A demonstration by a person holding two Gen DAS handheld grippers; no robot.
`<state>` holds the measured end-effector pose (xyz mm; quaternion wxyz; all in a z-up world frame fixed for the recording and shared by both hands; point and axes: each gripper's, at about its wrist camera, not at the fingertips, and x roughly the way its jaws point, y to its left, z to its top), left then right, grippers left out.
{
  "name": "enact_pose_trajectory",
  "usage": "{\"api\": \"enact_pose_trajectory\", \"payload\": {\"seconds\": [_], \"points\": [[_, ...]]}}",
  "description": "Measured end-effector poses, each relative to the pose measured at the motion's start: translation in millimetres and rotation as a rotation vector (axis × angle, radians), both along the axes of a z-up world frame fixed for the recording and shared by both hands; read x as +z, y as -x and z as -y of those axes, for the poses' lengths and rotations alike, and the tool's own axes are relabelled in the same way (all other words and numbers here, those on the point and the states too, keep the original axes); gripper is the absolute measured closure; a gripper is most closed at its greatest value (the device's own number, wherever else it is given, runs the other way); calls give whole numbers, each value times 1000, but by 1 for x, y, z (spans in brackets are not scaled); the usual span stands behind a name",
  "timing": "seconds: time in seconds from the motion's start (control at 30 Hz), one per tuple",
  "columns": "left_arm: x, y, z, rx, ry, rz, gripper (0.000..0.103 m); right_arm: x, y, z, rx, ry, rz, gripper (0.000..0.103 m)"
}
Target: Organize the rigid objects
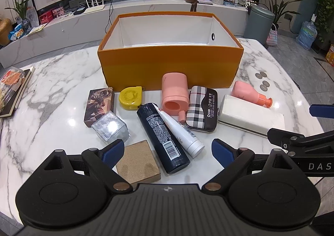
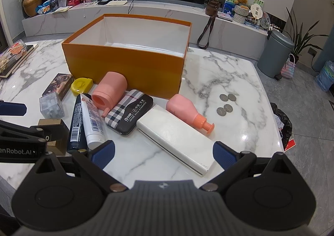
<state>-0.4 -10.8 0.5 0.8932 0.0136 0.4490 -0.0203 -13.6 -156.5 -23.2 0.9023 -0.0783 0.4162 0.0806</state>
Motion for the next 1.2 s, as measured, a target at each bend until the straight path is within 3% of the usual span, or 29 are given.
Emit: {"api": "enact_pose_trajectory", "payload": {"seconds": [0.93, 1.2], "points": [[-1, 0, 1, 1, 1, -1, 0, 0, -1, 1, -1, -1, 0, 5], [-8, -8, -23, 39, 22, -18, 0, -7, -9, 10, 46, -11, -9, 5]]}}
